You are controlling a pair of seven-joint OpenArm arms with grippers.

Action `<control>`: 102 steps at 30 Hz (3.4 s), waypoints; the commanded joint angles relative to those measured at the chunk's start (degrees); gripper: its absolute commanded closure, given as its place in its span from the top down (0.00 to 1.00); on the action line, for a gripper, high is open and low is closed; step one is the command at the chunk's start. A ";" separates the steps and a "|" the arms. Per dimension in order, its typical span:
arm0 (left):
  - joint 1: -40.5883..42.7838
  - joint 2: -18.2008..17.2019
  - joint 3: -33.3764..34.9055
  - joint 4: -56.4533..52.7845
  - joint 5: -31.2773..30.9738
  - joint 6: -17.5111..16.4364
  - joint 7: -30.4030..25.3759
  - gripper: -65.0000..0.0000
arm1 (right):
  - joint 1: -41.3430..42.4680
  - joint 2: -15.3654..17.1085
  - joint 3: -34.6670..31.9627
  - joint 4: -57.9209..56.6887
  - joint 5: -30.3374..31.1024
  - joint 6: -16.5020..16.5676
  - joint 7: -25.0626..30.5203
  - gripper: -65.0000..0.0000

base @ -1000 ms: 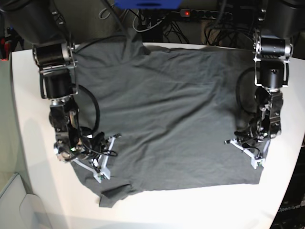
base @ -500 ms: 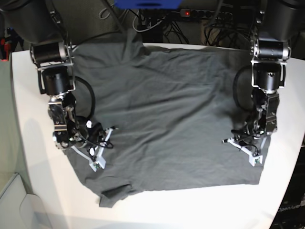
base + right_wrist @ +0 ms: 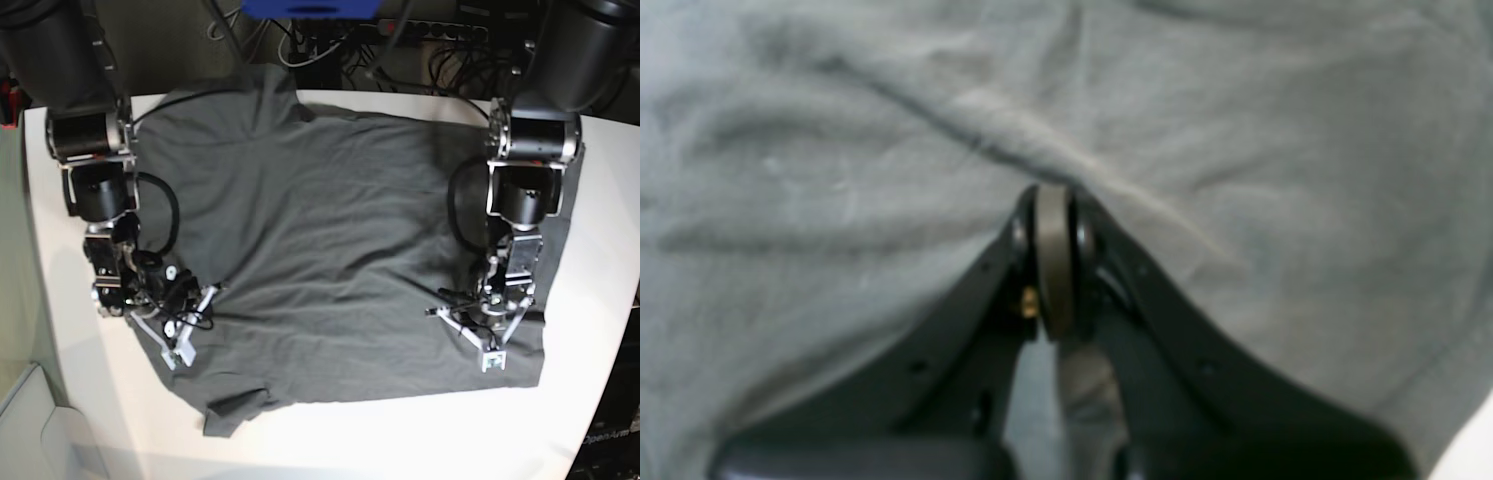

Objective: Layout the t-shirt on the table in an organized manner, then fold the t-shirt properly
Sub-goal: 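Grasp the shirt's hem-side edges with both grippers and pull outward, then move both grippers to the shirt's collar-side corners and grasp them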

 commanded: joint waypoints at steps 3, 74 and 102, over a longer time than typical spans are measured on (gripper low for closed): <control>-2.23 0.14 0.09 -0.23 -0.07 -0.80 1.52 0.00 | 0.82 1.60 0.11 -0.36 -2.37 -0.85 -1.89 0.00; -2.32 -5.49 -4.74 0.73 -0.51 -0.80 -6.92 0.00 | -7.70 7.31 2.48 27.42 -2.28 -0.59 -12.61 0.00; 39.70 -5.05 -10.63 54.19 -0.51 -0.89 17.70 0.00 | -41.11 7.14 13.30 61.88 -2.37 -0.85 -24.04 0.00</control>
